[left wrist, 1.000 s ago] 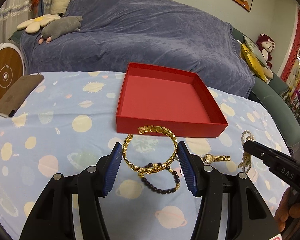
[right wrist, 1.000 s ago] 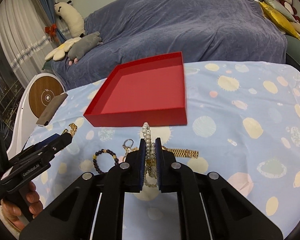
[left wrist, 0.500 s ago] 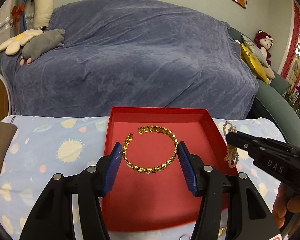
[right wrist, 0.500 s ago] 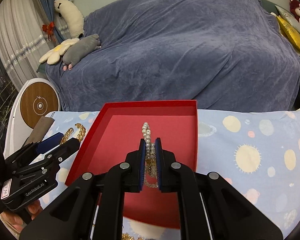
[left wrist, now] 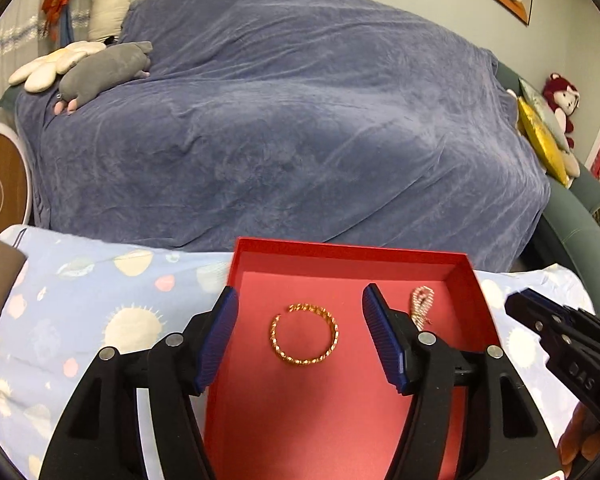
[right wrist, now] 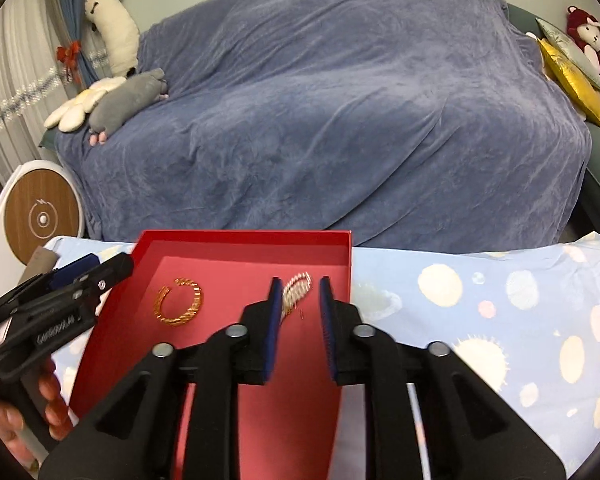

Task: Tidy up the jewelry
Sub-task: 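Carry bangle and pearls into the red box and open both grippers, then grasp the black beaded bracelet with the left gripper while the right grasps the gold watch, then carry bracelet and watch into the red box and open both grippers, then lower the right gripper onto the gold chain and close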

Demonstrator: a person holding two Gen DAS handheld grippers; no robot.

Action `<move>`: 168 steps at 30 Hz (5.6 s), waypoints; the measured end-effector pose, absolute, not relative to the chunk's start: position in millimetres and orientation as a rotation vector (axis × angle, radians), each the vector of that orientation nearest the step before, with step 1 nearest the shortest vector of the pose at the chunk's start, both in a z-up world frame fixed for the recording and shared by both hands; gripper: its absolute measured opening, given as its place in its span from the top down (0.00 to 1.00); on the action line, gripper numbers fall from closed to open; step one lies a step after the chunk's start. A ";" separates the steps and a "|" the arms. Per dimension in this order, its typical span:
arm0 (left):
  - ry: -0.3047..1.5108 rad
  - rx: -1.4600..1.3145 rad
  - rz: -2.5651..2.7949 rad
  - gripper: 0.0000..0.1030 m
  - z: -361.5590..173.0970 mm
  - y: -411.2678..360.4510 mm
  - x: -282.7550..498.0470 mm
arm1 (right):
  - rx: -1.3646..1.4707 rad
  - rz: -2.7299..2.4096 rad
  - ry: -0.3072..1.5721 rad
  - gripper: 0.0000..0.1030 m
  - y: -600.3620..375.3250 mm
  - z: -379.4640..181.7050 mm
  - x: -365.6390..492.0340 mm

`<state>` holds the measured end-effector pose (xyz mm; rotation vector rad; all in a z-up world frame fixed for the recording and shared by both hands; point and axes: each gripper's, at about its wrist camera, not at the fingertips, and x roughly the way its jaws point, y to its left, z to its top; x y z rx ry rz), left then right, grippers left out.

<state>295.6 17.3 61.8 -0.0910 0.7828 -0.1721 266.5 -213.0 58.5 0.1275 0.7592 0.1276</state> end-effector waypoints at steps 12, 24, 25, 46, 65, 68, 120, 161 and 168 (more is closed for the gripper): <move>0.836 0.001 -0.149 0.32 61.1 45.4 143.5 | 0.134 0.183 0.800 0.68 -223.2 55.1 104.6; 0.922 0.027 -0.154 0.32 6.8 49.5 83.3 | -0.004 0.225 0.877 0.67 -201.9 4.8 70.1; 0.926 0.032 -0.156 0.32 3.6 48.4 83.5 | -0.034 0.231 0.877 0.67 -197.2 2.7 72.8; 0.986 0.039 -0.192 0.32 -22.7 47.7 88.8 | -0.099 0.386 0.946 0.68 -178.1 -33.4 114.4; 0.979 0.054 -0.245 0.47 -23.8 27.6 88.6 | -0.017 0.299 1.041 0.79 -176.4 -29.3 92.6; 0.970 0.063 -0.237 0.53 -25.7 25.6 90.6 | -0.016 0.300 1.041 0.79 -175.3 -28.9 90.5; 0.757 -0.040 -0.297 0.94 82.8 11.6 192.3 | 0.095 0.224 0.811 0.79 -188.3 69.7 203.7; 0.841 -0.057 -0.145 0.41 33.8 57.7 89.6 | 0.120 0.291 0.883 0.66 -179.0 18.4 76.6; 0.871 -0.042 -0.169 0.41 22.5 52.6 90.2 | 0.077 0.301 0.930 0.77 -162.0 -4.3 85.4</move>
